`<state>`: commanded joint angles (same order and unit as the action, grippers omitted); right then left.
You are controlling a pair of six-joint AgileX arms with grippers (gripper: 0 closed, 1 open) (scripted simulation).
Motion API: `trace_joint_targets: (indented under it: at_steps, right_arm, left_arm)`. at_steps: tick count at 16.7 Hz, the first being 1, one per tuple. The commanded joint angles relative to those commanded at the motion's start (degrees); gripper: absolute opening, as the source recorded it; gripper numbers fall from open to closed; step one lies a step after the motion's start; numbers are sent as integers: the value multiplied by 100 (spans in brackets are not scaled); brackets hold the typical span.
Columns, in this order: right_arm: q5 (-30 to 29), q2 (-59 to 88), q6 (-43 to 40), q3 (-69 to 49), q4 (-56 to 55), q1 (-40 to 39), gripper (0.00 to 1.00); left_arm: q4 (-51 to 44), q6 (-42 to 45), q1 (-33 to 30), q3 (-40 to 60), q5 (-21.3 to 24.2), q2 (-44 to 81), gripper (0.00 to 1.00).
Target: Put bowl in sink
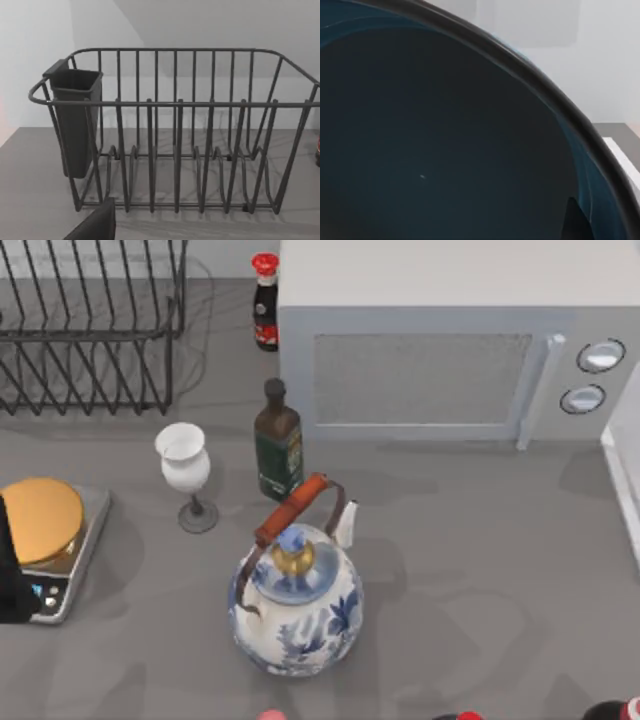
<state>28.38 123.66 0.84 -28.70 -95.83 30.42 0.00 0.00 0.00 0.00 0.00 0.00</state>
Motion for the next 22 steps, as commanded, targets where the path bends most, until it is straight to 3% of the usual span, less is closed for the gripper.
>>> trace_joint_targets:
  at_steps: [7, 20, 22]
  right_arm:
    - [-17, 333, 0, 66, -354, -17, 0]
    - [-17, 333, 0, 66, -354, -17, 98]
    - [-17, 333, 0, 66, -354, -17, 100]
  left_arm:
    - [0, 0, 0, 0, 0, 0, 100]
    - [0, 0, 0, 0, 0, 0, 100]
    - [0, 0, 0, 0, 0, 0, 100]
